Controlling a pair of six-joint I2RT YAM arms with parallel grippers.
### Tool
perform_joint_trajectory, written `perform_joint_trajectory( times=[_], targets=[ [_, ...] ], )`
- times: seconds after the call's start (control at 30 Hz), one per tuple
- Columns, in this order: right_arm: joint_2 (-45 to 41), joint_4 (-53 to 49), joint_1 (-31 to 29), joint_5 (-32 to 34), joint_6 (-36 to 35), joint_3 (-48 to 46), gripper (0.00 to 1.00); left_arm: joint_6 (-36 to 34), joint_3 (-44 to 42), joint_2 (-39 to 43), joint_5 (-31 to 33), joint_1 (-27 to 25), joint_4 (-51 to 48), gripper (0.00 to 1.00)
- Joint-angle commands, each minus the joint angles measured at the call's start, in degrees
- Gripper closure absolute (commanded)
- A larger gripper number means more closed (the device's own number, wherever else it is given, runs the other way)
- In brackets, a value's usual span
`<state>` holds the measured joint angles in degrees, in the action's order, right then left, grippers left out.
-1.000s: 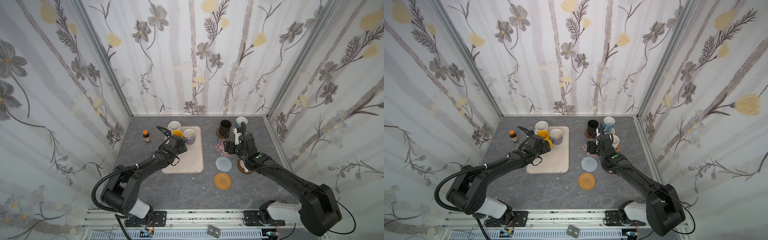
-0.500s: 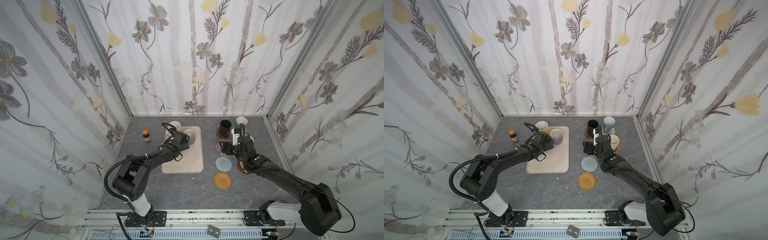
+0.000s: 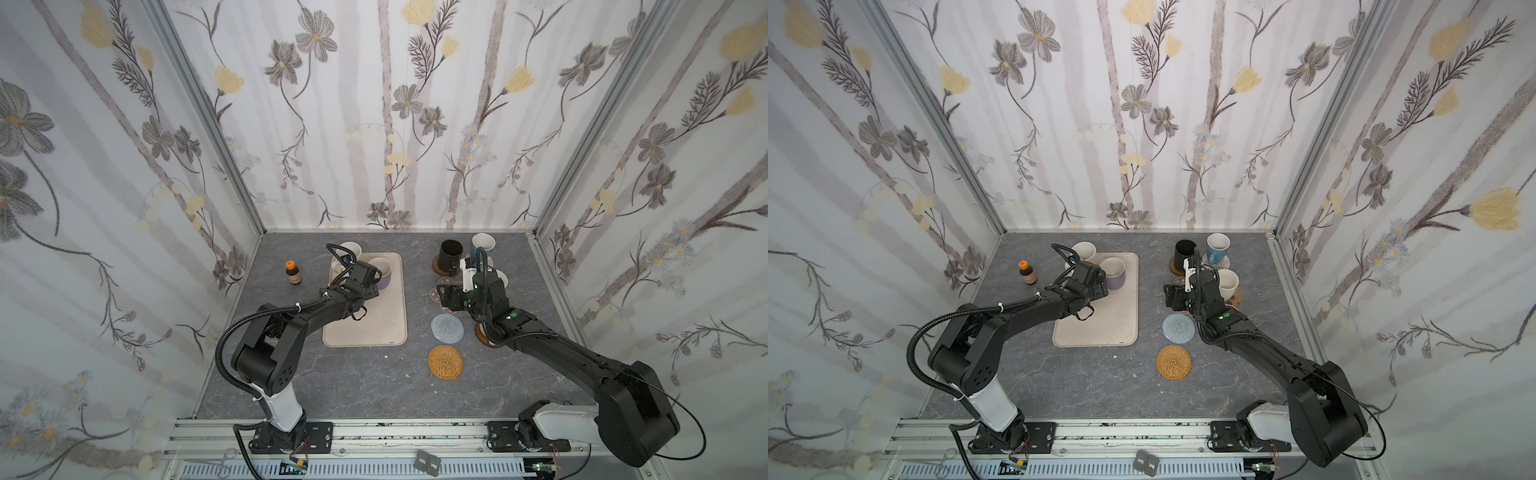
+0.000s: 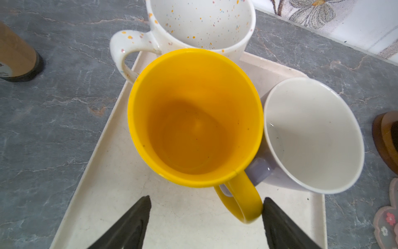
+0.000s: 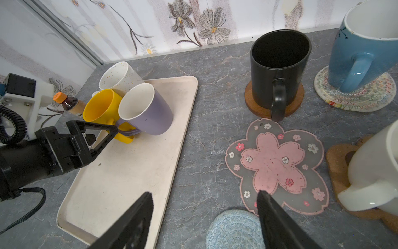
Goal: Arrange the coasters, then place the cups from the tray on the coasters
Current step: 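Move the left gripper down to the yellow mug handle while the right gripper withdraws, then close the left gripper on the yellow mug's handle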
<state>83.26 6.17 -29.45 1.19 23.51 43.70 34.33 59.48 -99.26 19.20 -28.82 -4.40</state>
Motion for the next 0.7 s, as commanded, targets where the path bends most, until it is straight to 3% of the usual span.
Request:
perform_joint_trajectory(
  times=[0.0,0.27,0.67],
  targets=[
    [0.7,3.1,-0.1,-0.7,0.4,0.2,0.25,0.1,0.3,0.1,2.0,0.2,-0.1,0.20],
    [0.9,3.1,0.0,-0.6,0.2,0.2,0.28,0.4,-1.6,1.9,2.1,0.7,-0.1,0.27],
    [1.7,3.1,-0.3,-0.8,0.1,0.4,0.29,-0.2,-6.1,5.2,2.3,1.3,0.0,0.46]
  ],
)
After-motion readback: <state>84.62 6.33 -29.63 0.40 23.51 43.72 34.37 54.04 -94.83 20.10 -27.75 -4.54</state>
